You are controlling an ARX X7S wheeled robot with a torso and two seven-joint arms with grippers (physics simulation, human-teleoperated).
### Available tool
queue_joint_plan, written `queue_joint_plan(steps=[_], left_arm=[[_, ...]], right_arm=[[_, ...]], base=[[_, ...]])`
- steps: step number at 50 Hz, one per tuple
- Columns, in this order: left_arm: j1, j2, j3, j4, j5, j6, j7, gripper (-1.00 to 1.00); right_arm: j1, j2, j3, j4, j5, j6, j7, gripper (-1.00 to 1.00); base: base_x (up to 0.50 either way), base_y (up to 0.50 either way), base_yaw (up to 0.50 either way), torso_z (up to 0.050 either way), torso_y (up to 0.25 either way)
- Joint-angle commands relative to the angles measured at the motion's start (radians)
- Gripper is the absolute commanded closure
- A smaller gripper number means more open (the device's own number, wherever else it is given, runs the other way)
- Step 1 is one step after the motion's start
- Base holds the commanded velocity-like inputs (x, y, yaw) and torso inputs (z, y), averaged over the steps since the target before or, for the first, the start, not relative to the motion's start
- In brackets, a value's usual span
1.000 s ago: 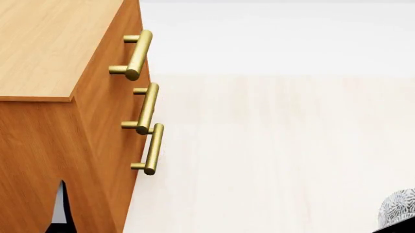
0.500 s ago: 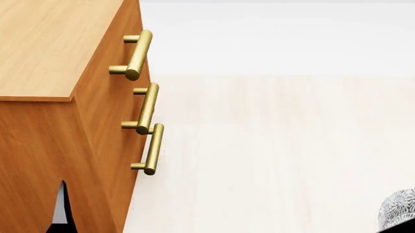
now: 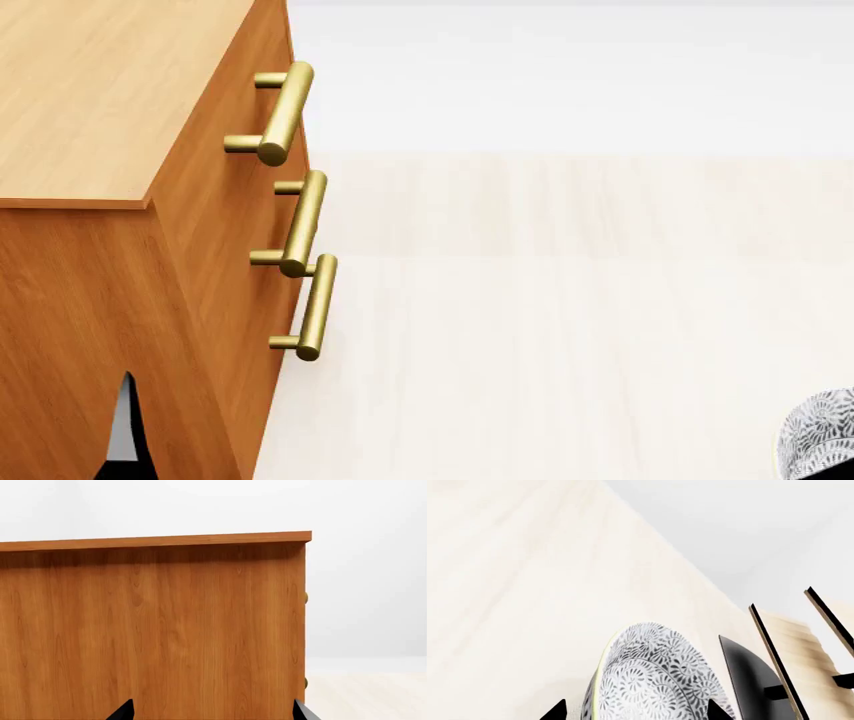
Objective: Close the top drawer of the cabinet and put the bowl on top of it.
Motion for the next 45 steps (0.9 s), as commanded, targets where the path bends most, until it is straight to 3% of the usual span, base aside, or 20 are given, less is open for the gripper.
queue_joint_plan(steps=[1, 45], left_arm=[[-0.002, -0.003, 0.000, -0.008, -0.004, 0.006, -0.001, -1.00], [-0.009, -0.007, 0.015, -0.020, -0.007, 0.014, -0.011, -1.00]], right_arm=[[-0.009, -0.016, -0.009, 0.032, -0.010, -0.022, -0.005, -1.00], [-0.059, -0.037, -0.004, 0.107, -0.017, -0.101, -0.016, -1.00]], base=[[0.00, 0.00, 0.00, 0.000, 0.000], [0.00, 0.00, 0.00, 0.000, 0.000]])
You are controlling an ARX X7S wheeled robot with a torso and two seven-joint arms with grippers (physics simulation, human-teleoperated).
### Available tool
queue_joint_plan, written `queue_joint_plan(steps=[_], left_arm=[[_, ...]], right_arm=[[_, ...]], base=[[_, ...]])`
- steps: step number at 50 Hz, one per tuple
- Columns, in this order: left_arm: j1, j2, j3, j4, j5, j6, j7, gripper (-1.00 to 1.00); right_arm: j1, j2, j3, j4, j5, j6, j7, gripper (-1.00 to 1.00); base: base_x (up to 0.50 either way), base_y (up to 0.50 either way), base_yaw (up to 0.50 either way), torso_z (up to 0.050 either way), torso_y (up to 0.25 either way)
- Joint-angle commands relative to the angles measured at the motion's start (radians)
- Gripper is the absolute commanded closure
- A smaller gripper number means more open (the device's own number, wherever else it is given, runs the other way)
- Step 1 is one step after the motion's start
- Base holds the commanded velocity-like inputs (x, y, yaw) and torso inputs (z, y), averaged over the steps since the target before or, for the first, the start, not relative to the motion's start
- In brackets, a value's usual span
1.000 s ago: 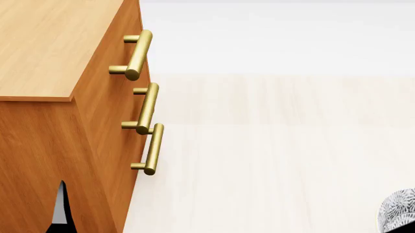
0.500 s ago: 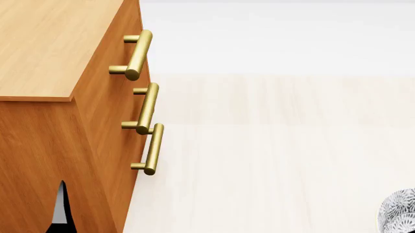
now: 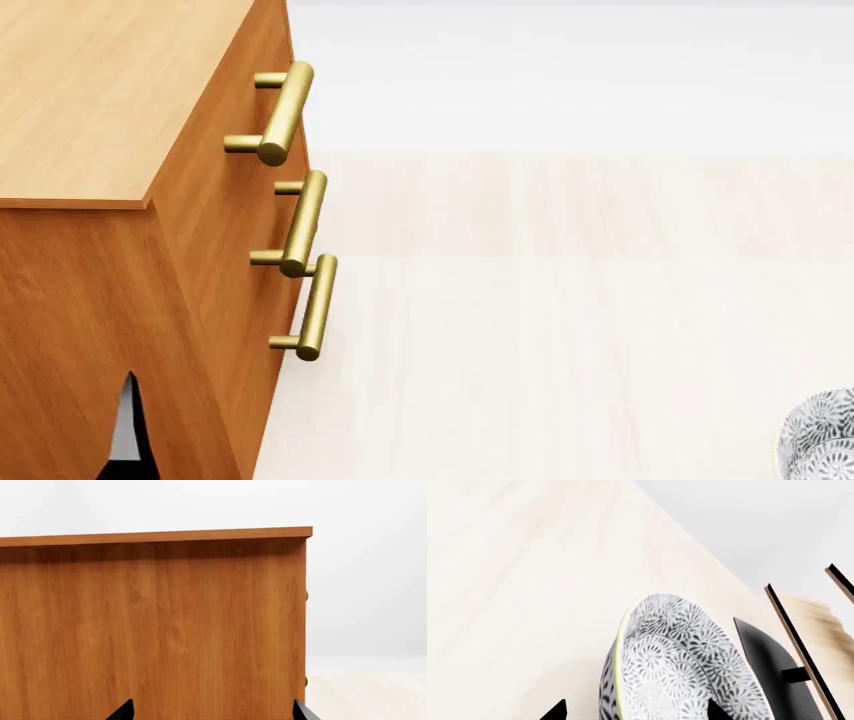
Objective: Close the top drawer of the cabinet and put the bowl on top of it.
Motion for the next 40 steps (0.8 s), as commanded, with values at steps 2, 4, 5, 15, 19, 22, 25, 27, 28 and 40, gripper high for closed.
queue_joint_plan(steps=[2, 4, 5, 15, 19, 22, 25, 27, 28, 40], left_arm=[[-0.003, -0.002, 0.004, -0.003, -0.001, 0.002, -0.003, -1.00], [-0.002, -0.001, 0.007, -0.008, 0.003, 0.005, -0.003, -1.00], [-0.001, -0.002, 0.007, -0.006, 0.003, 0.004, -0.004, -1.00], [-0.003, -0.004, 0.010, -0.004, 0.002, 0.002, -0.007, -1.00], [-0.001, -0.005, 0.011, -0.004, 0.003, 0.004, -0.008, -1.00], [-0.001, -0.005, 0.012, -0.007, 0.003, 0.007, -0.008, -1.00], [-0.002, -0.005, 0.012, -0.008, 0.002, 0.008, -0.009, -1.00], [-0.002, -0.006, 0.013, -0.006, 0.002, 0.006, -0.010, -1.00], [-0.002, -0.006, 0.013, -0.003, 0.001, 0.004, -0.010, -1.00], [-0.001, -0.010, 0.015, 0.003, -0.001, 0.000, -0.015, -1.00]], right_arm=[[-0.008, -0.006, 0.000, 0.017, -0.003, -0.016, -0.002, -1.00], [-0.016, -0.007, 0.001, 0.018, -0.003, -0.023, 0.000, -1.00], [-0.018, -0.008, 0.002, 0.021, -0.002, -0.027, -0.001, -1.00], [-0.024, -0.008, 0.007, 0.029, -0.001, -0.037, -0.002, -1.00], [-0.027, -0.010, 0.006, 0.034, -0.002, -0.042, -0.003, -1.00], [-0.027, -0.011, 0.005, 0.038, -0.004, -0.044, -0.004, -1.00], [-0.028, -0.012, 0.005, 0.040, -0.004, -0.045, -0.004, -1.00], [-0.028, -0.012, 0.005, 0.040, -0.004, -0.045, -0.004, -1.00], [-0.028, -0.012, 0.005, 0.040, -0.004, -0.045, -0.004, -1.00], [-0.033, -0.018, 0.004, 0.052, -0.006, -0.056, -0.008, -1.00]], base=[[0.00, 0.00, 0.00, 0.000, 0.000], [0.00, 0.00, 0.00, 0.000, 0.000], [0.00, 0.00, 0.00, 0.000, 0.000], [0.00, 0.00, 0.00, 0.000, 0.000], [0.00, 0.00, 0.00, 0.000, 0.000], [0.00, 0.00, 0.00, 0.000, 0.000], [0.00, 0.00, 0.00, 0.000, 0.000], [0.00, 0.00, 0.00, 0.000, 0.000], [0.00, 0.00, 0.00, 0.000, 0.000], [0.00, 0.00, 0.00, 0.000, 0.000]])
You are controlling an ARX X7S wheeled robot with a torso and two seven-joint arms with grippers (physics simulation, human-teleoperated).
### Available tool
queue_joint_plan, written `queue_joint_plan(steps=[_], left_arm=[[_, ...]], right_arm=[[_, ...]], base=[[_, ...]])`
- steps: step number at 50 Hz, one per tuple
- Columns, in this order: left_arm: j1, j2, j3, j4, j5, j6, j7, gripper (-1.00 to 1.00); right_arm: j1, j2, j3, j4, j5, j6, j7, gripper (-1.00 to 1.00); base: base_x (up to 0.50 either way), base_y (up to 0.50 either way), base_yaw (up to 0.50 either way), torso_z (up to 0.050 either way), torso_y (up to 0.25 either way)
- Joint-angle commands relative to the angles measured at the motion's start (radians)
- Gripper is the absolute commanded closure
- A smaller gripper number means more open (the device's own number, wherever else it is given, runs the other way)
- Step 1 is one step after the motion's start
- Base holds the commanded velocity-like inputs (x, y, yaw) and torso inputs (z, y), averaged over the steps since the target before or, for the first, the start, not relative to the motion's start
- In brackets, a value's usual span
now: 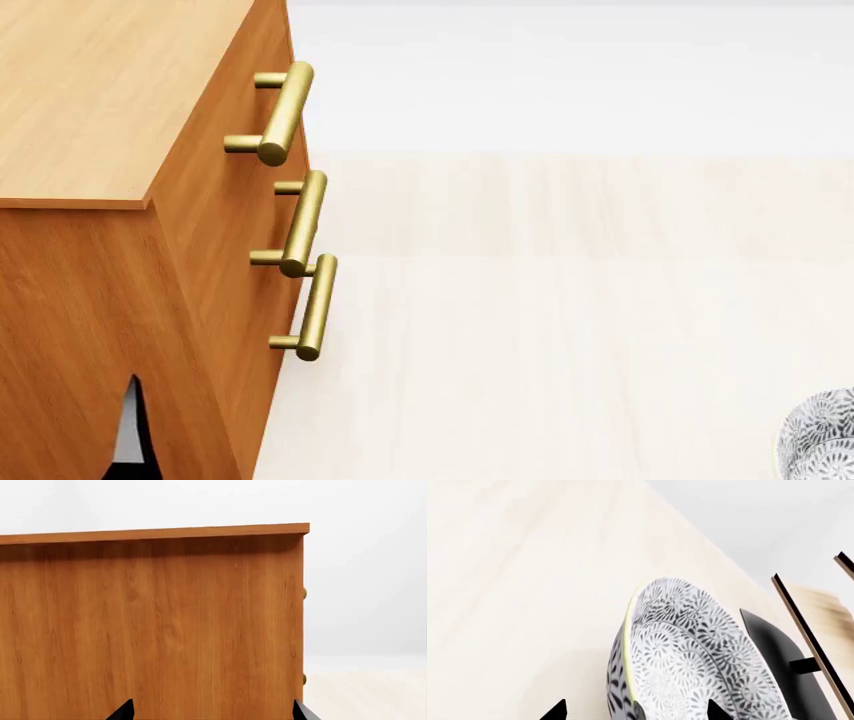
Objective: Close the top drawer of the cabinet and put the bowl on top of it.
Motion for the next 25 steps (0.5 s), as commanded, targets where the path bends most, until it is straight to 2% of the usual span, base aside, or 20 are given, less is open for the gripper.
queue_joint_plan(steps=[1, 10, 11, 25], left_arm=[[-0.001, -0.003, 0.002, 0.006, -0.002, -0.002, -0.004, -1.00], [0.001, -0.005, 0.005, 0.007, -0.001, -0.002, -0.007, -1.00], [0.000, -0.005, 0.005, 0.002, -0.001, 0.001, -0.006, -1.00], [-0.001, -0.008, 0.007, 0.000, -0.003, 0.003, -0.009, -1.00]], right_arm=[[-0.003, -0.004, 0.000, 0.011, -0.001, -0.008, -0.003, -1.00], [-0.010, -0.002, 0.004, 0.007, 0.001, -0.014, 0.000, -1.00], [-0.026, 0.005, 0.005, 0.001, -0.001, -0.030, -0.002, 1.00], [-0.023, 0.002, 0.013, 0.000, 0.003, -0.034, 0.002, 1.00]], base=[[0.00, 0.00, 0.00, 0.000, 0.000], [0.00, 0.00, 0.00, 0.000, 0.000], [0.00, 0.00, 0.00, 0.000, 0.000], [0.00, 0.00, 0.00, 0.000, 0.000]])
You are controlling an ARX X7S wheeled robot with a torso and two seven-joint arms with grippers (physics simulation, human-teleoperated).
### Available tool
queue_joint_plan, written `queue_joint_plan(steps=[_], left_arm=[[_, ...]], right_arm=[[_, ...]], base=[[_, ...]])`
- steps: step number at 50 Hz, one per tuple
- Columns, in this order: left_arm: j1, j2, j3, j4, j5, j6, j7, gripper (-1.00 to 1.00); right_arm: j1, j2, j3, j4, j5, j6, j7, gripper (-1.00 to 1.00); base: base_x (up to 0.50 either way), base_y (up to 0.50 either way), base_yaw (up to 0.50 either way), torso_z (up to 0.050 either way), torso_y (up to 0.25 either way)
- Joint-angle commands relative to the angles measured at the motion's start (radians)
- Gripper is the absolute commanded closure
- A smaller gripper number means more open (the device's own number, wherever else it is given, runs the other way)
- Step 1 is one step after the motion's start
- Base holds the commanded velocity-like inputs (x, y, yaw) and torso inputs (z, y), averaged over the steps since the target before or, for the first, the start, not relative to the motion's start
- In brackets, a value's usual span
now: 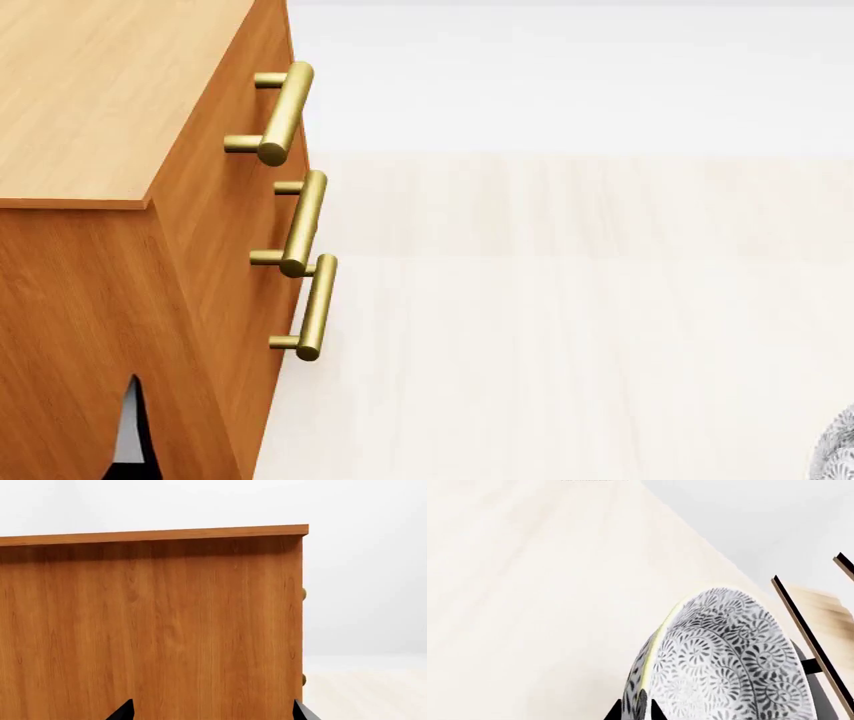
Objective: Close the top drawer of the cabinet and put the bowl on top of it.
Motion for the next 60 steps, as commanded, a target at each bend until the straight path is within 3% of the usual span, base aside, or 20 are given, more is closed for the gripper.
queue_joint_plan(steps=[1, 19, 29, 38, 48, 60], left_arm=[[0.000, -0.003, 0.000, -0.001, -0.003, 0.003, -0.002, -1.00], [-0.004, -0.007, 0.006, -0.005, -0.018, -0.005, 0.001, -1.00], [-0.003, -0.014, -0.003, -0.012, -0.060, 0.012, 0.023, -1.00], [-0.004, -0.018, -0.010, -0.011, -0.088, 0.011, 0.031, -1.00], [0.001, -0.019, -0.015, -0.020, -0.111, 0.026, 0.043, -1.00], [-0.006, -0.022, -0.010, -0.022, -0.090, 0.027, 0.031, -1.00]], right_arm=[[-0.002, -0.002, 0.004, 0.002, 0.001, -0.004, 0.000, 1.00], [0.054, 0.066, 0.139, -0.188, 0.128, 0.054, 0.059, 1.00], [0.468, 0.033, 0.213, -0.312, 0.372, 0.439, 0.156, 1.00], [0.873, -0.087, 0.148, -0.301, 0.473, 0.716, 0.199, 1.00], [1.151, -0.223, 0.071, -0.212, 0.491, 0.857, 0.222, 1.00], [1.445, -0.389, -0.040, -0.023, 0.437, 0.911, 0.207, 1.00]], base=[[0.00, 0.00, 0.00, 0.000, 0.000], [0.00, 0.00, 0.00, 0.000, 0.000], [0.00, 0.00, 0.00, 0.025, 0.100], [0.00, 0.00, 0.00, 0.033, 0.137], [0.00, 0.00, 0.00, 0.033, 0.138], [0.00, 0.00, 0.00, 0.015, 0.053]])
